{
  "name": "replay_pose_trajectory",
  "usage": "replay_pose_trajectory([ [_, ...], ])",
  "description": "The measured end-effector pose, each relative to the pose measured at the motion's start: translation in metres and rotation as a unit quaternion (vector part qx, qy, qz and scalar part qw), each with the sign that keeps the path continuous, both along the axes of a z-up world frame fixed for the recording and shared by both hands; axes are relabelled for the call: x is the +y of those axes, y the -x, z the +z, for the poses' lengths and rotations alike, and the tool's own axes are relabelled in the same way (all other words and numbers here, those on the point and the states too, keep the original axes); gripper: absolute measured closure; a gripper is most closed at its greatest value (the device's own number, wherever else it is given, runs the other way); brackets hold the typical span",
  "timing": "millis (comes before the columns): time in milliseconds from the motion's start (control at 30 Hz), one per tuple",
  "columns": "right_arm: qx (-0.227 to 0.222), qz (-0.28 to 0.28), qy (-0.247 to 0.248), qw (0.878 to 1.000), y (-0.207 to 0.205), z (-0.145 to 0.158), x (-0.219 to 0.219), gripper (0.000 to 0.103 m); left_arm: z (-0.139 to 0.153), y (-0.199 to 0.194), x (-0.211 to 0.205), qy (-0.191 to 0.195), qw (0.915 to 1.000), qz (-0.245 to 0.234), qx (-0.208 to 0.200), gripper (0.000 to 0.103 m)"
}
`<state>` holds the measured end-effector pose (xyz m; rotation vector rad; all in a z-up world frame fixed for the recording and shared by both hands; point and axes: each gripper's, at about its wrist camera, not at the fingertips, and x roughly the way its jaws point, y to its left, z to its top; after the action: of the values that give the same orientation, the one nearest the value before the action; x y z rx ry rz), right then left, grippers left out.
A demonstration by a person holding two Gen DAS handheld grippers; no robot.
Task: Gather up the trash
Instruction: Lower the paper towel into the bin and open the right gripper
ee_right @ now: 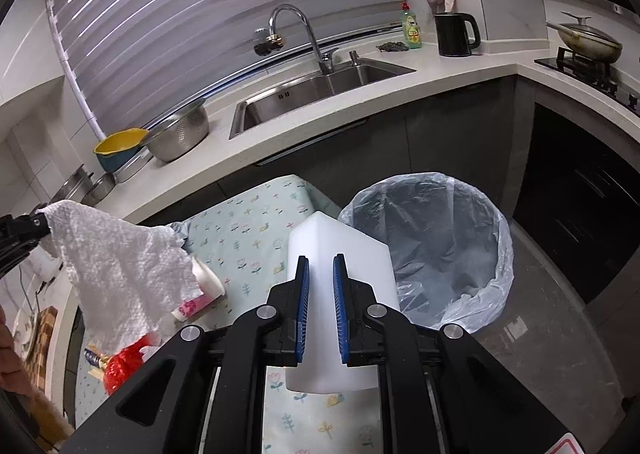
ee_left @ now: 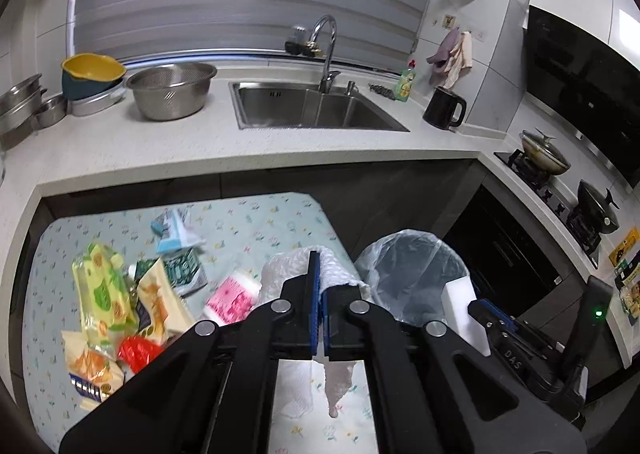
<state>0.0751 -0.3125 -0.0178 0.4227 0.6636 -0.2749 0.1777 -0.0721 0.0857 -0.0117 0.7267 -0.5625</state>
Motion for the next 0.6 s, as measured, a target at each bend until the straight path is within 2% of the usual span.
replay_pose_trajectory([
  [367, 0.024, -0.028, -0.016, 0.999, -0.036, -0.032, -0.062, 0.091, -0.002, -0.026, -0.102, -0.002, 0.9974, -0.072, -0.006, 0.103],
  [600, 0.038, -0.049, -0.032, 0.998, -0.046, -0.056, -0.087, 0.091, -0.037, -0.044, -0.172, -0.017, 0.9923, -0.12, 0.021, 0.103],
])
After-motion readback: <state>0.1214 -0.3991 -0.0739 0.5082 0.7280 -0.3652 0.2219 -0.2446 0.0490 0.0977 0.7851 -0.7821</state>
